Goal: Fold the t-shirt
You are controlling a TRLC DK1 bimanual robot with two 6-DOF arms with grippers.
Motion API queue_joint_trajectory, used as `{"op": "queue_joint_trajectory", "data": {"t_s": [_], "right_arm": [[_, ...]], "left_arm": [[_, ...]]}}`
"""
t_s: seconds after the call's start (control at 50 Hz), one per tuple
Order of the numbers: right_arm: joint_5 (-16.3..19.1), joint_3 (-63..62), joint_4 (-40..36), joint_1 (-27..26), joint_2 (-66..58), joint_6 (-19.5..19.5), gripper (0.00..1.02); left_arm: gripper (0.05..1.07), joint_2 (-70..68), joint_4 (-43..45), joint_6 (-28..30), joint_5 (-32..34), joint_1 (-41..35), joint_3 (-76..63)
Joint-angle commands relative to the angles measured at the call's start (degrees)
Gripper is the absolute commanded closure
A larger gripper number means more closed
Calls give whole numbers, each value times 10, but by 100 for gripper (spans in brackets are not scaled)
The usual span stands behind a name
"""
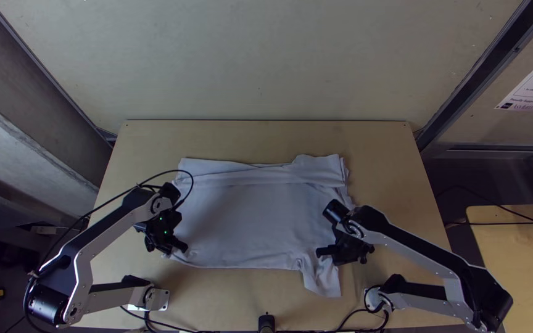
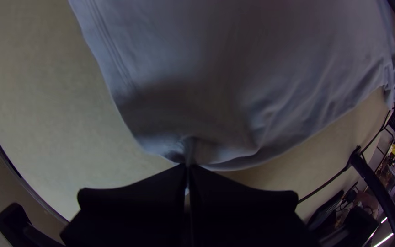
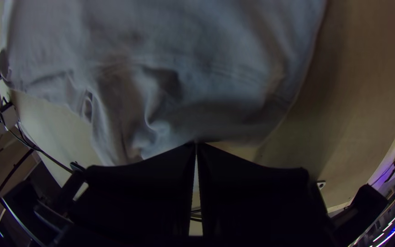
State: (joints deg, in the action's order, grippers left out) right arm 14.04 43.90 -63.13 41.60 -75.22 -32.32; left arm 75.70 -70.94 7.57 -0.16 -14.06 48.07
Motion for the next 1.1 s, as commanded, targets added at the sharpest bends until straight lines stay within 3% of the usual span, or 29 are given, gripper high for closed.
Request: {"op": "queue_joint_trajectory", "data": {"t_s": [0.0,0.32,0.6,1.08], "right_arm": [[-9,19,-15,-25,27,15,100],[-24,43,-53,-142,58,84,100],[-38,118,-63,-179,44,94,100],[-57,282,-63,-292,-104,160,100]], "left_arm": [[104,-35,-20,10,6,8,38],[104,-87,-7,81,48,139,82],[104,-78,18,73,54,142,114],[104,21,54,81,65,164,198]]}}
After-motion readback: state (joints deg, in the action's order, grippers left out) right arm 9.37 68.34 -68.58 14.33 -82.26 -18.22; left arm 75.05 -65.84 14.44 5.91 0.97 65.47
